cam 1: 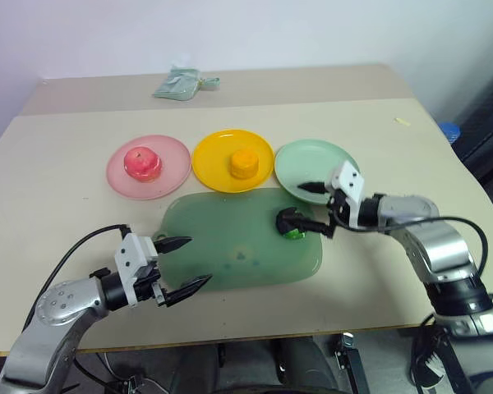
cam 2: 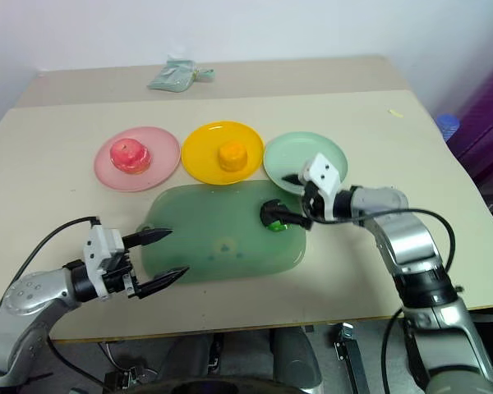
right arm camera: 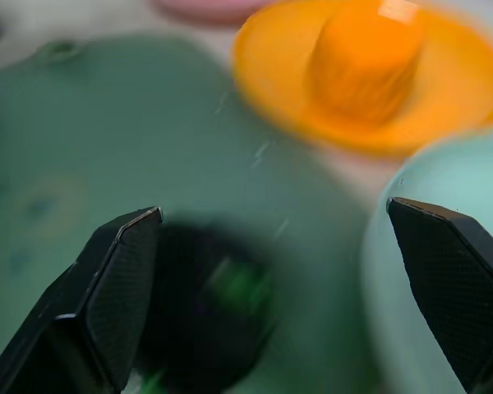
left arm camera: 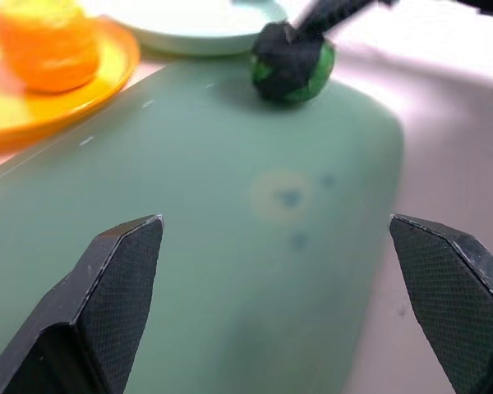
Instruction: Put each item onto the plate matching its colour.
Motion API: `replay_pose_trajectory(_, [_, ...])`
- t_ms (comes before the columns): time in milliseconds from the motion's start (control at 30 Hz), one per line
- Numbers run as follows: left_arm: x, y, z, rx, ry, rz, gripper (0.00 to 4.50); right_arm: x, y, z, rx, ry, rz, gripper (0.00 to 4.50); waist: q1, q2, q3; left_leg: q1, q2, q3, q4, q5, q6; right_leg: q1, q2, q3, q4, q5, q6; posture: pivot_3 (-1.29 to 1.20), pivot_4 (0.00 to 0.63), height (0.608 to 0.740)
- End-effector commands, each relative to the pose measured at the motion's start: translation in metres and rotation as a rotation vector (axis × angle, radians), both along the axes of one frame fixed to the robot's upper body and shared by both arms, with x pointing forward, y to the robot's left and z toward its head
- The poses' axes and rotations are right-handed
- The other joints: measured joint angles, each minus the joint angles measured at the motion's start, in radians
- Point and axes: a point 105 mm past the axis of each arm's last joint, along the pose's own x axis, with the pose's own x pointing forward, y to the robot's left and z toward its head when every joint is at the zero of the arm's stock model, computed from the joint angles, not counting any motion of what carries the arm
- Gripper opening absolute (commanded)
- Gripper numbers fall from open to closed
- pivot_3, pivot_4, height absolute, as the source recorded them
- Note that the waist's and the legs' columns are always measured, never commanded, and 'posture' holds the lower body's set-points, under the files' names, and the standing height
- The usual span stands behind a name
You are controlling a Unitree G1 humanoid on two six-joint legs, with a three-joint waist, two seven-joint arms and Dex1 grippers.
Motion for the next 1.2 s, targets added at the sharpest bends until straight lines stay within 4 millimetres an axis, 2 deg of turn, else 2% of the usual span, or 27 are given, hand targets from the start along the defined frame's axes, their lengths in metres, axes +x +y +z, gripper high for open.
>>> replay_pose_trajectory(33, [0.002, -0.006, 0.009, -0.007, -0.025, -0.031, 4.5, -0.007, 0.003, -0.002, -0.003, 0.023, -0.013, 4.47, 0.0, 0.0, 0.0, 0.0, 0.0, 0.0, 0.0, 0.0, 0.0, 0.0, 0.0, 0.0, 0.0, 0.0, 0.0, 0.0, 0.15, 0.74])
replay_pose_trajectory(133, [0.003, -0.006, 0.01, -0.005, -0.026, -0.033, 4.5, -0.004, 0.003, -0.011, -0.005, 0.05, -0.054, 4.47, 0.0, 0.0, 0.0, 0.0, -0.001, 0.0, 0.001, 0.0, 0.0, 0.0, -0.001, 0.0, 0.0, 0.0, 0.0, 0.0, 0.15, 0.74])
replay_pose_trajectory(167, [0.003, -0.007, 0.01, -0.005, -0.026, -0.034, 4.5, -0.003, 0.003, -0.013, -0.005, 0.052, -0.069, 4.23, 0.0, 0.0, 0.0, -0.001, -0.001, 0.0, 0.001, 0.0, 0.0, 0.0, -0.001, 0.0, 0.0, 0.0, 0.0, 0.0, 0.15, 0.74])
replay_pose_trajectory(233, [0.003, -0.007, 0.011, -0.004, -0.026, -0.033, 4.5, -0.002, 0.003, -0.011, 0.003, 0.045, -0.085, 3.64, 0.0, 0.0, 0.0, -0.001, -0.001, 0.0, 0.0, 0.0, 0.0, 0.0, -0.001, 0.0, 0.0, 0.0, 0.0, 0.0, 0.15, 0.74])
replay_pose_trajectory(300, [0.003, -0.007, 0.012, -0.002, -0.027, -0.03, 4.5, -0.003, 0.004, -0.005, 0.019, 0.035, -0.083, 2.74, 0.0, 0.0, 0.0, -0.001, -0.001, 0.0, 0.0, 0.0, 0.0, 0.0, -0.001, 0.0, 0.0, 0.0, 0.0, 0.0, 0.15, 0.74])
replay_pose_trajectory(333, [0.003, -0.007, 0.012, -0.001, -0.028, -0.028, 4.5, -0.003, 0.004, 0.001, 0.03, 0.014, -0.083, 2.18, 0.001, 0.0, 0.0, -0.001, -0.001, 0.0, 0.001, 0.0, 0.0, 0.0, -0.001, 0.0, 0.0, 0.0, 0.0, 0.0, 0.15, 0.74])
replay_pose_trajectory(367, [0.003, -0.007, 0.012, 0.0, -0.027, -0.025, 4.5, -0.002, 0.005, 0.01, 0.052, -0.01, -0.086, 1.81, 0.002, 0.0, 0.0, -0.001, -0.001, 0.0, 0.001, 0.0, 0.0, 0.0, -0.002, 0.0, 0.0, 0.0, 0.0, 0.0, 0.15, 0.74])
replay_pose_trajectory(500, [0.002, -0.009, 0.014, 0.001, -0.029, -0.017, 4.5, 0.012, -0.001, 0.042, 0.148, -0.064, -0.163, 1.81, 0.011, 0.0, 0.0, -0.001, -0.001, 0.0, 0.001, 0.0, 0.0, 0.0, -0.002, 0.0, -0.001, 0.0, 0.0, 0.0, 0.15, 0.74])
replay_pose_trajectory(567, [0.003, -0.009, 0.015, -0.002, -0.031, -0.01, 4.5, 0.024, -0.007, 0.049, 0.171, -0.075, -0.231, 1.81, 0.014, 0.0, 0.0, -0.001, -0.001, 0.0, 0.001, 0.0, 0.0, 0.0, -0.002, 0.0, 0.0, 0.0, 0.0, 0.0, 0.15, 0.74])
replay_pose_trajectory(700, [0.003, -0.012, 0.016, -0.008, -0.032, 0.001, 4.5, 0.065, -0.028, 0.042, 0.154, -0.053, -0.46, 1.81, 0.014, 0.0, 0.0, -0.001, -0.001, 0.0, 0.001, 0.0, 0.0, 0.0, -0.002, 0.0, 0.0, 0.0, 0.0, 0.0, 0.15, 0.74])
replay_pose_trajectory(833, [0.005, -0.013, 0.017, -0.009, -0.038, 0.016, 4.5, 0.087, -0.041, 0.032, 0.155, -0.029, -0.562, 1.81, 0.019, 0.0, 0.0, -0.002, -0.002, 0.0, 0.001, 0.0, 0.0, -0.001, -0.002, 0.0, -0.001, 0.0, 0.0, 0.0, 0.15, 0.74])
replay_pose_trajectory(933, [0.007, -0.009, 0.02, -0.012, -0.057, 0.046, 4.5, 0.095, -0.048, 0.039, 0.186, -0.075, -0.58, 2.81, 0.015, 0.001, 0.001, -0.002, -0.002, 0.001, 0.0, 0.0, 0.0, -0.001, -0.002, 0.0, -0.001, 0.0, 0.0, 0.0, 0.15, 0.74])
replay_pose_trajectory(1033, [0.009, -0.004, 0.023, -0.021, -0.066, 0.083, 4.5, 0.089, -0.056, 0.051, 0.177, -0.16, -0.554, 4.24, 0.016, 0.001, 0.001, -0.002, -0.001, 0.001, 0.0, 0.0, 0.0, -0.002, -0.002, 0.0, -0.001, 0.0, 0.0, 0.0, 0.15, 0.74])
replay_pose_trajectory(1067, [0.01, 0.0, 0.023, -0.022, -0.068, 0.106, 4.5, 0.084, -0.06, 0.053, 0.159, -0.19, -0.529, 4.44, 0.017, 0.001, 0.001, -0.002, -0.001, 0.001, 0.0, 0.0, 0.0, -0.002, -0.002, 0.0, -0.001, 0.0, 0.0, 0.0, 0.15, 0.74])
replay_pose_trajectory(1167, [0.013, 0.019, 0.023, -0.019, -0.073, 0.188, 4.5, 0.062, -0.073, 0.057, 0.122, -0.242, -0.444, 4.44, 0.022, 0.001, 0.001, -0.002, -0.001, 0.0, 0.0, 0.0, 0.0, -0.001, -0.002, 0.0, -0.001, 0.0, 0.0, 0.0, 0.15, 0.74])
replay_pose_trajectory(1200, [0.014, 0.033, 0.025, -0.025, -0.077, 0.241, 4.5, 0.051, -0.079, 0.058, 0.114, -0.253, -0.409, 4.44, 0.022, 0.001, 0.0, -0.002, -0.001, 0.0, 0.0, 0.0, 0.0, -0.001, -0.002, 0.0, -0.001, 0.0, 0.0, 0.0, 0.15, 0.74])
